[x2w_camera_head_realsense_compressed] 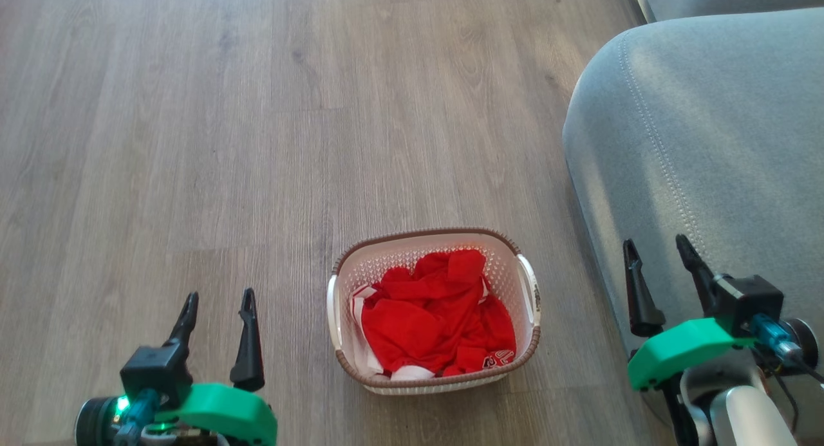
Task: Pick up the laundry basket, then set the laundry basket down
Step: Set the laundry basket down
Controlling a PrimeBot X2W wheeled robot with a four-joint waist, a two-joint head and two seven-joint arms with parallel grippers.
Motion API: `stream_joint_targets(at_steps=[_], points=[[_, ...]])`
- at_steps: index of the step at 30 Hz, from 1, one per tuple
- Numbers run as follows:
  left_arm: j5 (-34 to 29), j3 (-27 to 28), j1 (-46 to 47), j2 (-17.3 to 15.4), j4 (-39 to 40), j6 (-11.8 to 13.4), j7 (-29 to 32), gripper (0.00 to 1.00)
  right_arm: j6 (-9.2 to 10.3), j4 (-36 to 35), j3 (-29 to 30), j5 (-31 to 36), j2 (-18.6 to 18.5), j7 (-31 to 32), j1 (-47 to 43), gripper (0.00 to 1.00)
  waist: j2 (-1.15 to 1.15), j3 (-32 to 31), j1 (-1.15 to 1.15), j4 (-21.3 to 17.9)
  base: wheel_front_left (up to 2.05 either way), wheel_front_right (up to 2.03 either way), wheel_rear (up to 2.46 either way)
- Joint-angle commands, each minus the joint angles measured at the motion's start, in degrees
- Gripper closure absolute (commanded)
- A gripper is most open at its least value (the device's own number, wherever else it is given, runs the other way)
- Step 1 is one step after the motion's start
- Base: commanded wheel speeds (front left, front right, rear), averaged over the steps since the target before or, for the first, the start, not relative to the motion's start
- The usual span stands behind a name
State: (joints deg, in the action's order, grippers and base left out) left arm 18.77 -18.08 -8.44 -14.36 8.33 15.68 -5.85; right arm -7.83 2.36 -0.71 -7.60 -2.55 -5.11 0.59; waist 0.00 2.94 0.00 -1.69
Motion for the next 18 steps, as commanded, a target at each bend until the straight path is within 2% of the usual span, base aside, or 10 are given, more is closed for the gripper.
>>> stream_joint_targets(at_steps=[1, 18], points=[[0.4, 2.12, 1.76, -0.98, 2.08, 0.5, -0.05, 0.0, 0.34, -2.44, -0.93, -0.08, -0.32, 0.05, 0.82, 0.0, 0.0, -0.02, 0.0, 0.01, 0.0, 0.0, 0.0], [0.85, 2.06, 1.59, -1.03, 1.52, 1.24, -0.44, 0.0, 0.34, -3.07, -0.8, -0.31, -0.32, 0.66, 0.53, 0.0, 0.0, 0.12, 0.0, -0.15, 0.0, 0.0, 0.0]])
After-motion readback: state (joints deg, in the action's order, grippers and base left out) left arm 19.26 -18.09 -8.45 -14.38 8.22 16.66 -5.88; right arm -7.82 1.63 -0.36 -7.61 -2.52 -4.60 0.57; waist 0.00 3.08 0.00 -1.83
